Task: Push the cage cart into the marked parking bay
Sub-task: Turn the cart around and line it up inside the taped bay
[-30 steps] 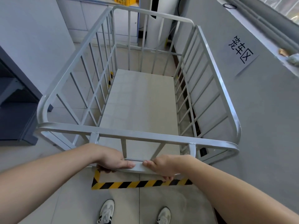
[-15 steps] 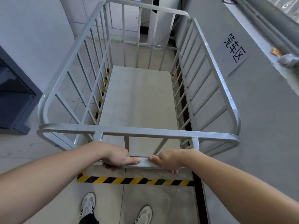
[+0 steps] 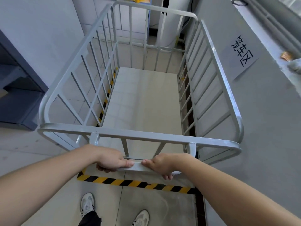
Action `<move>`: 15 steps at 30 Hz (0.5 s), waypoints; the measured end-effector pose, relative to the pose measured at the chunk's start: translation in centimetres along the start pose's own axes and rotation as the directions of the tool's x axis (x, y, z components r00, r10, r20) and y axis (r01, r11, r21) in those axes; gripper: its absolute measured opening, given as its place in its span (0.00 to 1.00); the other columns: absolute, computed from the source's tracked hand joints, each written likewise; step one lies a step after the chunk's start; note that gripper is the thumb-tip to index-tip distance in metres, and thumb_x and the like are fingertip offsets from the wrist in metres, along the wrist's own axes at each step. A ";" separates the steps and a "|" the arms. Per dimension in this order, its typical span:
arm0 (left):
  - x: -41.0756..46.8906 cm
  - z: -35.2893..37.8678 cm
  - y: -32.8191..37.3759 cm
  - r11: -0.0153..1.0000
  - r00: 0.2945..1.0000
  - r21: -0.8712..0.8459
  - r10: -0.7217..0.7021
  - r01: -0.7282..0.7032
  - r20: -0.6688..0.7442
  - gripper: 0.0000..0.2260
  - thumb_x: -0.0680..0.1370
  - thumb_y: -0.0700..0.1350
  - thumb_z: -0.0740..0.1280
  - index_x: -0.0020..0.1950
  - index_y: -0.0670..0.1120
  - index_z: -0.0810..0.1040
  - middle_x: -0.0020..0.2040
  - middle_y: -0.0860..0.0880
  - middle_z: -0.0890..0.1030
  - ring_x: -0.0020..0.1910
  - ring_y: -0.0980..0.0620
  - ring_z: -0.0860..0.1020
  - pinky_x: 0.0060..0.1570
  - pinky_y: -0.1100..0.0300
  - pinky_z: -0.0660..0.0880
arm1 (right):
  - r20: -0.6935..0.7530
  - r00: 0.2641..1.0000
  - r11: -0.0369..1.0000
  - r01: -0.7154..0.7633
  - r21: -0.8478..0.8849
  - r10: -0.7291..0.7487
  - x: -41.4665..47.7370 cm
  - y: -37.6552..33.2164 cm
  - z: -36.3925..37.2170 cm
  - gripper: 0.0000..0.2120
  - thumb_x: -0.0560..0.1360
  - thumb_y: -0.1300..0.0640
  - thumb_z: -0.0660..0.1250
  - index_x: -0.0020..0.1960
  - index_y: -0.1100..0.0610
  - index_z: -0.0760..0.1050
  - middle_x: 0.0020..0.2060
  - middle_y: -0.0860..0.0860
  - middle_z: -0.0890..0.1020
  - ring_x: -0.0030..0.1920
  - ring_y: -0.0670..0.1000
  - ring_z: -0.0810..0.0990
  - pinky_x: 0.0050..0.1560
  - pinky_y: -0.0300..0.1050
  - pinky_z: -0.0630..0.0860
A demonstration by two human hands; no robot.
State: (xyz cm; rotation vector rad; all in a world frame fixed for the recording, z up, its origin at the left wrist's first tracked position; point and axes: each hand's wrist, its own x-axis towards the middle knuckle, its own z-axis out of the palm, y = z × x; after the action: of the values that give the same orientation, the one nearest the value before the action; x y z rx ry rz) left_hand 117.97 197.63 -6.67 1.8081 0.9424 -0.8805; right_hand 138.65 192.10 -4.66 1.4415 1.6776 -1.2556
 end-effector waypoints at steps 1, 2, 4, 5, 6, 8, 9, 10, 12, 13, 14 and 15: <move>-0.1 0.0 0.0 1.000 1.000 -0.002 -0.010 0.010 0.003 0.32 0.70 0.75 0.48 0.39 0.46 0.71 0.34 0.47 0.74 0.30 0.49 0.71 0.36 0.57 0.72 | 0.006 1.000 1.000 -0.008 0.016 0.008 0.0 0.0 0.0 0.35 0.77 0.32 0.41 0.70 0.56 0.64 0.37 0.60 0.81 0.37 0.57 0.80 0.57 0.53 0.77; -0.2 0.0 0.1 1.000 1.000 -0.002 -0.022 0.022 0.005 0.32 0.71 0.74 0.49 0.40 0.46 0.71 0.34 0.47 0.75 0.29 0.49 0.71 0.36 0.57 0.72 | 0.013 1.000 1.000 -0.009 0.020 0.008 -0.1 -0.1 0.0 0.37 0.76 0.31 0.41 0.68 0.58 0.66 0.38 0.61 0.81 0.36 0.57 0.80 0.57 0.54 0.76; -0.3 0.0 0.1 0.999 0.999 -0.008 -0.046 0.047 0.009 0.32 0.71 0.74 0.49 0.41 0.46 0.72 0.36 0.45 0.75 0.31 0.48 0.72 0.37 0.57 0.73 | 0.023 1.000 1.000 -0.012 0.019 0.011 -0.2 -0.2 0.0 0.38 0.76 0.31 0.42 0.60 0.62 0.70 0.39 0.62 0.82 0.36 0.57 0.80 0.59 0.54 0.75; -0.3 0.1 0.1 0.998 0.998 -0.022 -0.056 0.056 0.010 0.32 0.70 0.74 0.50 0.42 0.45 0.72 0.37 0.45 0.75 0.32 0.48 0.72 0.36 0.57 0.73 | 0.025 1.000 1.000 -0.011 0.017 0.011 -0.2 -0.2 -0.1 0.37 0.77 0.32 0.41 0.58 0.63 0.70 0.39 0.62 0.82 0.37 0.57 0.81 0.59 0.53 0.74; -0.3 0.2 0.1 0.997 0.998 -0.029 -0.065 0.065 0.008 0.33 0.70 0.74 0.50 0.43 0.45 0.72 0.37 0.45 0.75 0.32 0.47 0.72 0.36 0.57 0.73 | 0.029 1.000 1.000 -0.010 0.016 0.010 -0.1 -0.2 -0.1 0.38 0.76 0.31 0.42 0.60 0.63 0.70 0.39 0.62 0.82 0.37 0.57 0.81 0.59 0.53 0.74; -0.5 0.2 0.2 0.997 0.997 -0.024 -0.079 0.079 0.004 0.34 0.69 0.75 0.50 0.44 0.45 0.74 0.37 0.45 0.76 0.31 0.48 0.73 0.38 0.57 0.75 | 0.048 0.999 1.000 -0.013 0.008 0.012 0.3 -0.1 -0.1 0.41 0.75 0.30 0.41 0.67 0.63 0.68 0.38 0.61 0.83 0.37 0.57 0.82 0.58 0.52 0.75; -0.4 0.2 0.2 0.996 0.997 -0.021 -0.081 0.081 0.001 0.34 0.69 0.75 0.50 0.44 0.45 0.74 0.36 0.45 0.77 0.31 0.48 0.74 0.40 0.56 0.76 | 0.060 0.998 1.000 -0.010 0.003 0.010 0.5 0.0 -0.1 0.42 0.74 0.29 0.41 0.69 0.62 0.66 0.38 0.61 0.83 0.36 0.56 0.82 0.59 0.52 0.74; -0.5 0.1 0.2 0.996 0.997 -0.018 -0.083 0.083 -0.002 0.35 0.68 0.76 0.50 0.44 0.45 0.75 0.35 0.45 0.78 0.31 0.48 0.75 0.43 0.54 0.77 | 0.070 0.998 1.000 -0.007 0.004 0.007 0.5 0.0 -0.2 0.42 0.74 0.29 0.41 0.70 0.61 0.65 0.39 0.61 0.84 0.37 0.56 0.83 0.61 0.53 0.73; -0.4 0.0 0.2 0.997 0.997 0.004 -0.078 0.078 -0.006 0.37 0.67 0.77 0.50 0.43 0.45 0.76 0.37 0.45 0.82 0.35 0.45 0.80 0.50 0.51 0.78 | 0.066 0.998 1.000 -0.020 0.002 0.020 0.5 -0.2 -0.4 0.41 0.75 0.30 0.41 0.71 0.60 0.63 0.45 0.62 0.84 0.46 0.58 0.84 0.66 0.53 0.67; -0.3 0.1 0.1 0.997 0.997 0.020 -0.073 0.073 -0.016 0.38 0.66 0.78 0.49 0.44 0.45 0.76 0.38 0.44 0.83 0.38 0.44 0.82 0.51 0.50 0.77 | 0.054 0.998 0.999 -0.033 -0.010 0.034 0.5 -0.3 -0.6 0.40 0.76 0.31 0.41 0.72 0.61 0.63 0.53 0.63 0.82 0.55 0.58 0.81 0.69 0.53 0.64; -0.4 0.1 0.2 0.997 0.997 0.039 -0.067 0.068 -0.028 0.39 0.65 0.78 0.49 0.45 0.45 0.77 0.38 0.45 0.84 0.40 0.43 0.83 0.52 0.50 0.77 | 0.032 0.998 0.998 -0.048 -0.036 0.049 0.5 -0.5 -0.8 0.40 0.76 0.31 0.41 0.73 0.61 0.63 0.62 0.62 0.77 0.64 0.59 0.75 0.71 0.54 0.60; -0.4 0.1 0.2 0.996 0.998 0.059 -0.057 0.060 -0.041 0.38 0.66 0.77 0.49 0.46 0.45 0.77 0.37 0.46 0.83 0.40 0.44 0.83 0.53 0.51 0.76 | 0.012 0.998 0.996 -0.060 -0.063 0.061 0.5 -0.7 -1.0 0.40 0.76 0.31 0.42 0.74 0.60 0.62 0.69 0.60 0.71 0.70 0.59 0.68 0.72 0.55 0.58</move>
State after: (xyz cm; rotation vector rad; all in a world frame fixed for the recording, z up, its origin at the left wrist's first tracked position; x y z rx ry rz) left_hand 117.95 197.39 -6.25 1.8635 1.0076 -0.9216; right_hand 138.03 193.17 -4.51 1.4323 1.6371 -1.1677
